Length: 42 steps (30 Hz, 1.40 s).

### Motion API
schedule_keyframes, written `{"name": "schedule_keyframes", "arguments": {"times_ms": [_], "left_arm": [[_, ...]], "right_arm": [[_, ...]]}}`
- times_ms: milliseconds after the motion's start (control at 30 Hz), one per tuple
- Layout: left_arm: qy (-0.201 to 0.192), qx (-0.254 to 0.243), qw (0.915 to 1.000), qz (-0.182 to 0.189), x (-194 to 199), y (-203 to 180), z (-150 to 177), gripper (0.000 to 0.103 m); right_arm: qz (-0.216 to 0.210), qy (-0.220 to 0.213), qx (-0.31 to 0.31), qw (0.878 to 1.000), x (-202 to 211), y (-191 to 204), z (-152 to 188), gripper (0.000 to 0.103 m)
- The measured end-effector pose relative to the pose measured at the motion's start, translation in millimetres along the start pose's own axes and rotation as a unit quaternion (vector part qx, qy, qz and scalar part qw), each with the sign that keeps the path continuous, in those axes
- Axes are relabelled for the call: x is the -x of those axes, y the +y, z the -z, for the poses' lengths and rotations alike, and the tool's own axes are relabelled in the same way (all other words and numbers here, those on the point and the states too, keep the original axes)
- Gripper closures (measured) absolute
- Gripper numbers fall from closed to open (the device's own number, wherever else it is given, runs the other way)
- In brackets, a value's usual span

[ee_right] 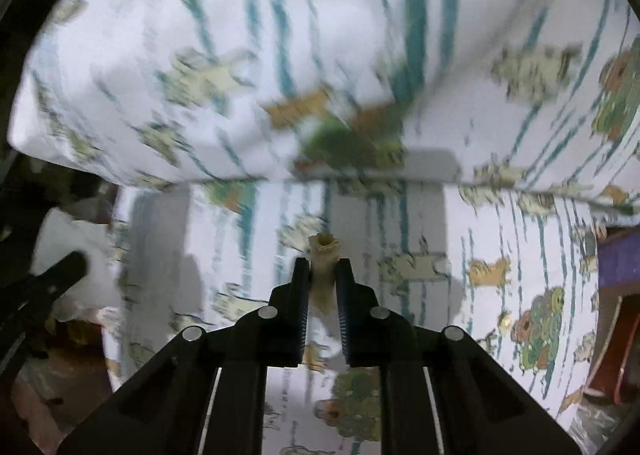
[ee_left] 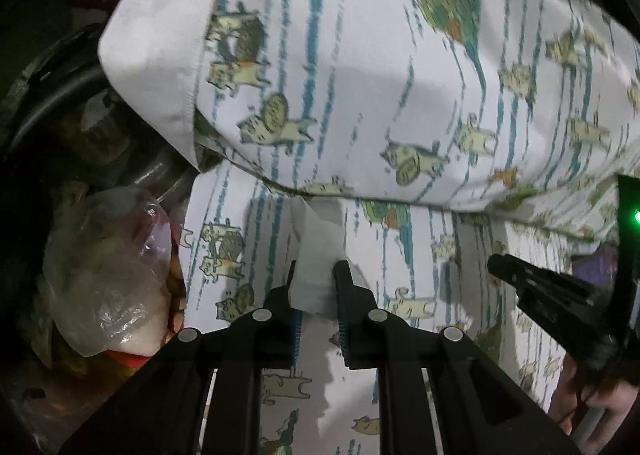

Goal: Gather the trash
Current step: 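Lift the tissue and paper bit and carry them over the pink basket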

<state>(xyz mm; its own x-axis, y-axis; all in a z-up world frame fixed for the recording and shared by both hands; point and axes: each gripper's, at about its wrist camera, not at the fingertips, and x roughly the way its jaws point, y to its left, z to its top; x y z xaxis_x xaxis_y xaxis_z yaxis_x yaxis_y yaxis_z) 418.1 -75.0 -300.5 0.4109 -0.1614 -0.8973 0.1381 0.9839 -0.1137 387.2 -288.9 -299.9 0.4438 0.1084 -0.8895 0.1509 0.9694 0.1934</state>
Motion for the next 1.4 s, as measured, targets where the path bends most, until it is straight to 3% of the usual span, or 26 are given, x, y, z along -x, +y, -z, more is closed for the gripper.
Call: {"name": "schedule_keyframes", "arguments": {"times_ms": [167, 300, 500, 867, 1000, 1133, 1267, 1400], "left_arm": [[-0.046, -0.011, 0.9987, -0.018, 14.0, 0.6, -4.9, 0.087], [-0.094, -0.013, 0.9952, -0.021, 32.5, -0.6, -6.0, 0.087], [-0.166, -0.005, 0.9859, -0.023, 62.8, 2.9, -4.1, 0.087], [-0.2, -0.005, 0.9792, -0.036, 78.6, 20.8, 0.5, 0.087], [-0.201, -0.011, 0.9794, -0.014, 96.1, 21.7, 6.1, 0.087], [-0.241, -0.033, 0.9697, -0.026, 128.0, 18.0, 21.7, 0.087], [-0.257, -0.033, 0.9656, -0.019, 155.9, 12.7, 37.0, 0.087], [-0.284, -0.04, 0.957, -0.044, 187.8, 3.6, 60.0, 0.087]], "right_arm": [[-0.025, -0.065, 0.045, 0.997, 32.5, 24.5, 0.2, 0.09], [-0.058, -0.077, 0.043, 0.994, 41.6, 27.7, -1.5, 0.09], [-0.041, -0.108, 0.054, 0.992, 47.7, 30.5, -4.4, 0.09], [-0.028, -0.157, 0.05, 0.986, 74.5, 18.5, -1.2, 0.09], [-0.025, -0.165, 0.063, 0.984, 86.3, 17.1, 0.8, 0.09], [-0.028, -0.197, 0.084, 0.976, 112.5, 20.2, 5.8, 0.09], [-0.041, -0.222, 0.088, 0.97, 140.8, 21.4, 14.2, 0.09], [-0.049, -0.252, 0.097, 0.962, 175.4, 24.6, 29.1, 0.09]]}}
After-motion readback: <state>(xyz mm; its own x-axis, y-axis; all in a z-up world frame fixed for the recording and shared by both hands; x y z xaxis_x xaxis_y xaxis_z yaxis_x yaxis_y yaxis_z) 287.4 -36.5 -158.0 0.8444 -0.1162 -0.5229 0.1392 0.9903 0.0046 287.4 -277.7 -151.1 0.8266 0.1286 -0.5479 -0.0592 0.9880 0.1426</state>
